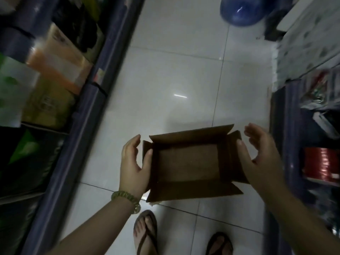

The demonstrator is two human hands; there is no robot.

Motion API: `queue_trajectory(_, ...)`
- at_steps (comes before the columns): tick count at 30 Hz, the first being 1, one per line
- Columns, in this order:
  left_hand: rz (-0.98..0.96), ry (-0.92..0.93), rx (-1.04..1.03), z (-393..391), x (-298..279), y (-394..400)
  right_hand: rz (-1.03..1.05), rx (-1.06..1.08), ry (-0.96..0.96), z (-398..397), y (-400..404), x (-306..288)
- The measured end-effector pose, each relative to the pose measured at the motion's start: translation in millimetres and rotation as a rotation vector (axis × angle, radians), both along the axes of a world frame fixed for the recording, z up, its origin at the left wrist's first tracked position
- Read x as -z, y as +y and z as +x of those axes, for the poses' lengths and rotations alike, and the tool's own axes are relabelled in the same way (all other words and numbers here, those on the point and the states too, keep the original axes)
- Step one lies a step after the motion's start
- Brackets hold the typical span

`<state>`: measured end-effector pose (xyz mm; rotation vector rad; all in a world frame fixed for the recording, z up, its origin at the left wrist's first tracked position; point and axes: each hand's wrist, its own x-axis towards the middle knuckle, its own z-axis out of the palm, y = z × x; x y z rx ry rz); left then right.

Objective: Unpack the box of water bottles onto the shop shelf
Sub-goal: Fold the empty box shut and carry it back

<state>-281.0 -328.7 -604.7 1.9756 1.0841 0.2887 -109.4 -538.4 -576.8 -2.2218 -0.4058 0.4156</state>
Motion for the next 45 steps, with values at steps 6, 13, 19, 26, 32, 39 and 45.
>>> queue_trajectory(6, 0.13, 0.034, 0.118, -15.6, 76.1, 10.7, -0.157, -0.096, -0.204, 30.2, -15.4, 92.8)
queue_trajectory(13, 0.187, -0.118, 0.252, -3.6, 113.6, 18.5, -0.134, -0.094, -0.13, 51.7, -39.6, 148.4)
queue_trajectory(19, 0.098, -0.107, 0.25, 13.2, 136.1, 18.4, 0.124, 0.029, 0.166, 38.1, -37.3, 158.6)
queue_trajectory(26, 0.114, 0.055, 0.385, 10.4, 149.0, 15.3, 0.314, 0.063, 0.244, -1.5, -11.9, 166.9)
queue_trajectory(32, 0.286, 0.061, 0.659, 4.1, 160.5, 35.1, -0.007, -0.217, -0.069, -5.9, -14.4, 189.5)
queue_trajectory(39, 0.257, 0.011, 0.336, -1.7, 167.2, 46.8, -0.059, -0.244, -0.309, 5.9, -17.8, 200.5)
queue_trajectory(45, 0.034, -0.098, 0.559, 10.2, 170.2, 66.3, 0.128, -0.273, 0.016, 39.3, -17.4, 191.6)
